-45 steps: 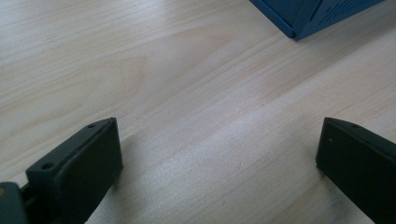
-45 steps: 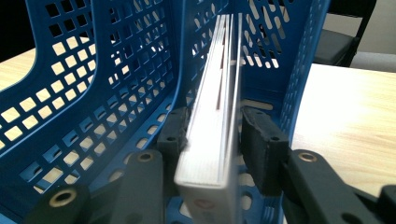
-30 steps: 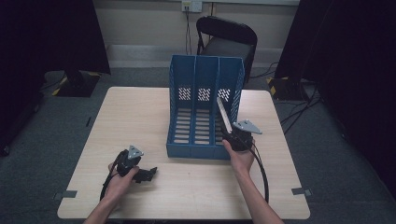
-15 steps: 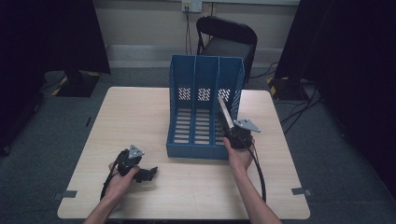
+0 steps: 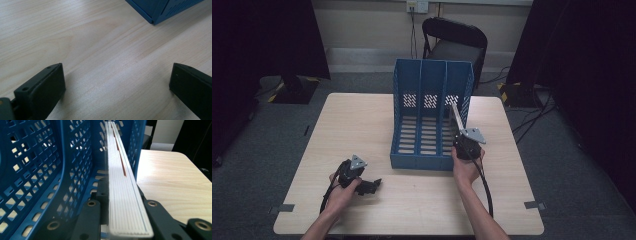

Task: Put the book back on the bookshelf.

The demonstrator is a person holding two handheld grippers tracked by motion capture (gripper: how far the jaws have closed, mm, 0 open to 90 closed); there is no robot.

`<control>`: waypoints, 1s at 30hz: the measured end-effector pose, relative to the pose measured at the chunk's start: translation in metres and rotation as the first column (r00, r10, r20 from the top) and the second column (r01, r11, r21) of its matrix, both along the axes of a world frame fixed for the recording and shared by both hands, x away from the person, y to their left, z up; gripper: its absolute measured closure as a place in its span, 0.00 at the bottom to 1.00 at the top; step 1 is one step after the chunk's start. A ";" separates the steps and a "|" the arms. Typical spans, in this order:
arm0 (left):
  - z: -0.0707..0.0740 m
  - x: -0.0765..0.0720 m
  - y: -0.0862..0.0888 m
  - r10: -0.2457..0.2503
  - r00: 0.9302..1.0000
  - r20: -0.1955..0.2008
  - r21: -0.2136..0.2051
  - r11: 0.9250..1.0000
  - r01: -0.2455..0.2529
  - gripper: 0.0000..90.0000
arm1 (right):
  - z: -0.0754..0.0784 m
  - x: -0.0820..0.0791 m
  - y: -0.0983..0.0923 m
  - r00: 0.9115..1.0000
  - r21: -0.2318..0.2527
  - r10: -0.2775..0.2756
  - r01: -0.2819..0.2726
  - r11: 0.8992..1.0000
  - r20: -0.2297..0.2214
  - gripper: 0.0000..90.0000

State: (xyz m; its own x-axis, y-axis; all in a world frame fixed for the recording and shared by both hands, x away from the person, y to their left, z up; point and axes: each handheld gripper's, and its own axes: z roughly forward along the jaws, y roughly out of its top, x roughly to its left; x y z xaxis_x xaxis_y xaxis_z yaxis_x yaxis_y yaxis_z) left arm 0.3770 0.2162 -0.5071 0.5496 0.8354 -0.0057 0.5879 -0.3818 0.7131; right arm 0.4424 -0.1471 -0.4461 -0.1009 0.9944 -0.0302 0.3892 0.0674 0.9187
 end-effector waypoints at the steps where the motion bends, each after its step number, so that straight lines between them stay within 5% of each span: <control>1: 0.000 0.000 0.000 0.000 1.000 0.001 0.000 1.000 0.000 0.00 | 0.000 0.000 0.000 1.000 0.002 -0.005 0.005 1.000 -0.001 0.84; 16: 0.000 -0.001 0.000 -0.012 1.000 0.001 0.001 1.000 0.012 0.00 | 0.002 -0.001 -0.001 0.995 0.024 -0.085 0.084 0.996 0.051 0.85; 30: 0.000 -0.002 0.000 -0.016 1.000 0.002 0.003 1.000 0.016 0.00 | -0.001 -0.003 0.001 0.991 0.025 -0.132 0.132 0.991 0.013 0.84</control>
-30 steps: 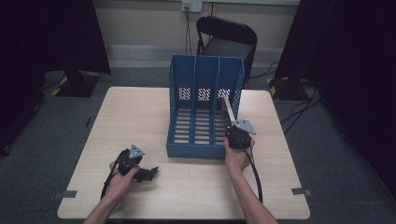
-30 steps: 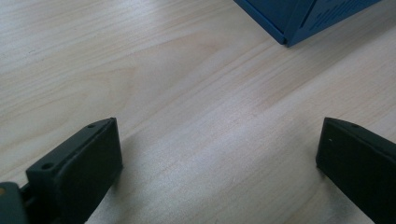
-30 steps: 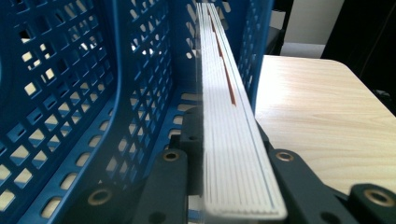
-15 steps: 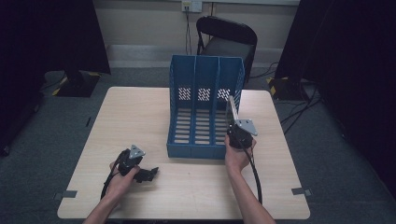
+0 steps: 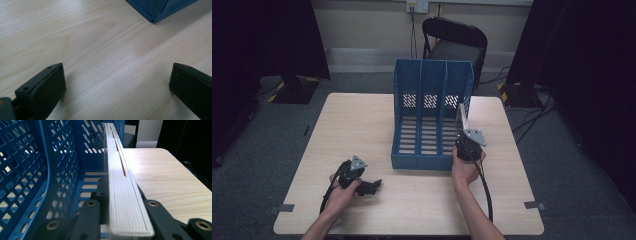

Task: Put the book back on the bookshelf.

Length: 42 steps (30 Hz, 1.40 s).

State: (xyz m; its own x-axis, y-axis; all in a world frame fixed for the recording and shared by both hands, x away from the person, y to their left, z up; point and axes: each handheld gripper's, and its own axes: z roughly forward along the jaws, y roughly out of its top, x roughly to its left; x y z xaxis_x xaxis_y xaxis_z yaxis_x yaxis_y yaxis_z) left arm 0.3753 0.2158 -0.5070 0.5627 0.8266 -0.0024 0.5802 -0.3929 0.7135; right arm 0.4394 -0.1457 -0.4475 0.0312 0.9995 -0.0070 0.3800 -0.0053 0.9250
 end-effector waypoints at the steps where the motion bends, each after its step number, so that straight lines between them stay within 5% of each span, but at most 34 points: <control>1: 0.000 0.000 0.000 0.000 1.000 0.000 0.000 1.000 0.000 0.00 | 0.000 0.000 0.000 1.000 0.002 0.000 0.000 1.000 -0.001 0.84; 17: 0.000 0.000 0.000 -0.001 1.000 0.000 0.000 1.000 0.001 0.00 | 0.005 0.000 -0.005 0.999 0.005 0.037 -0.037 0.999 0.000 0.84; 42: 0.000 -0.001 0.000 -0.003 1.000 0.000 -0.001 1.000 0.003 0.00 | 0.005 0.000 -0.002 1.000 0.002 0.011 -0.011 1.000 0.009 0.82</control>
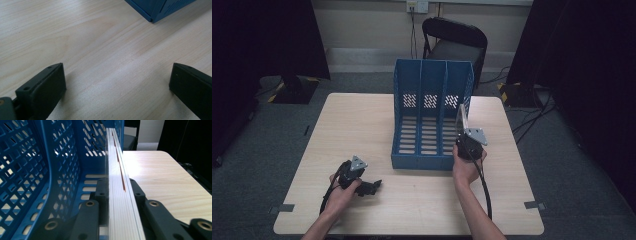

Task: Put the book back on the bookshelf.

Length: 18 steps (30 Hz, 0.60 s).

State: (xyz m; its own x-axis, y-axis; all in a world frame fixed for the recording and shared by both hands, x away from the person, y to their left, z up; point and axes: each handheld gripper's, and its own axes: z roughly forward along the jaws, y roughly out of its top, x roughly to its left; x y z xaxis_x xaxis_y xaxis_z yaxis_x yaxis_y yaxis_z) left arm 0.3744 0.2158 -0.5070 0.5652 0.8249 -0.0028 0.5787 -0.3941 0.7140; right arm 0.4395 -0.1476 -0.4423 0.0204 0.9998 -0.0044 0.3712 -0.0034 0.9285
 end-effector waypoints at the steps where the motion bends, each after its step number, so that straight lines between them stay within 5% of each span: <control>1: 0.000 0.000 0.000 0.000 1.000 0.000 0.000 1.000 0.000 0.00 | 0.000 0.000 0.000 1.000 -0.001 -0.001 0.001 1.000 0.002 0.81; 18: 0.000 0.000 0.000 0.000 1.000 0.000 0.000 1.000 0.000 0.00 | 0.003 0.002 -0.008 0.998 0.086 0.056 -0.056 0.995 0.004 0.59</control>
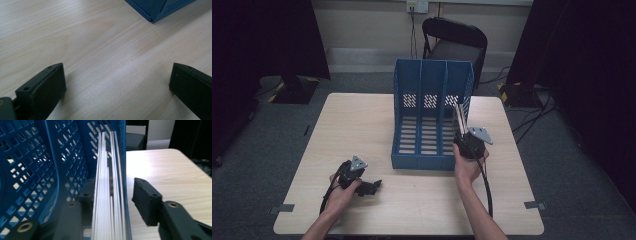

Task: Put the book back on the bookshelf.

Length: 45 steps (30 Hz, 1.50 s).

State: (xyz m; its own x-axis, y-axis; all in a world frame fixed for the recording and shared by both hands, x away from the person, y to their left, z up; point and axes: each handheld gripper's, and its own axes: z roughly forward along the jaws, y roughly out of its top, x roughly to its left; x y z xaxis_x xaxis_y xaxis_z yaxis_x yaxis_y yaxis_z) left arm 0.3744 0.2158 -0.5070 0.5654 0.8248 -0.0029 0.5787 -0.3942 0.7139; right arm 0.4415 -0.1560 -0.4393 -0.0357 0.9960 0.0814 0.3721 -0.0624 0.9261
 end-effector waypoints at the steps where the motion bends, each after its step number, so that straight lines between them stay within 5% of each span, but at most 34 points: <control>1: 0.000 0.000 0.000 0.000 1.000 0.000 0.000 1.000 0.000 0.00 | 0.000 0.000 0.000 1.000 0.007 0.001 -0.001 1.000 -0.003 0.58; 13: 0.000 0.000 0.000 0.000 1.000 0.000 0.000 1.000 0.000 0.00 | 0.003 0.000 -0.006 0.998 0.013 0.055 -0.055 0.998 0.003 0.45; 34: 0.000 0.000 0.000 -0.001 1.000 0.000 -0.001 1.000 0.001 0.00 | 0.019 -0.018 -0.025 0.976 0.030 0.219 -0.219 0.975 0.005 0.33; 38: 0.000 0.000 0.000 0.000 1.000 0.000 0.000 1.000 0.000 0.00 | 0.020 -0.023 -0.033 0.964 0.065 0.266 -0.265 0.962 0.000 0.28; 42: 0.000 0.000 0.000 -0.001 1.000 0.000 -0.001 1.000 0.001 0.00 | 0.022 -0.028 -0.035 0.940 0.103 0.339 -0.334 0.937 -0.035 0.25; 45: 0.000 0.000 0.000 -0.001 1.000 0.000 -0.001 1.000 0.001 0.00 | 0.025 -0.039 -0.037 0.933 0.079 0.359 -0.357 0.931 -0.014 0.24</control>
State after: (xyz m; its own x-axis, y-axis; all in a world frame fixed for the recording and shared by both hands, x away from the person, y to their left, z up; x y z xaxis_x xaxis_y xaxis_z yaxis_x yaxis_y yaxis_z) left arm 0.3744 0.2158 -0.5071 0.5662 0.8242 -0.0039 0.5785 -0.3940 0.7143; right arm 0.4027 -0.1928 -0.4143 -0.3859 0.9085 0.1600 0.4077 0.0123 0.9131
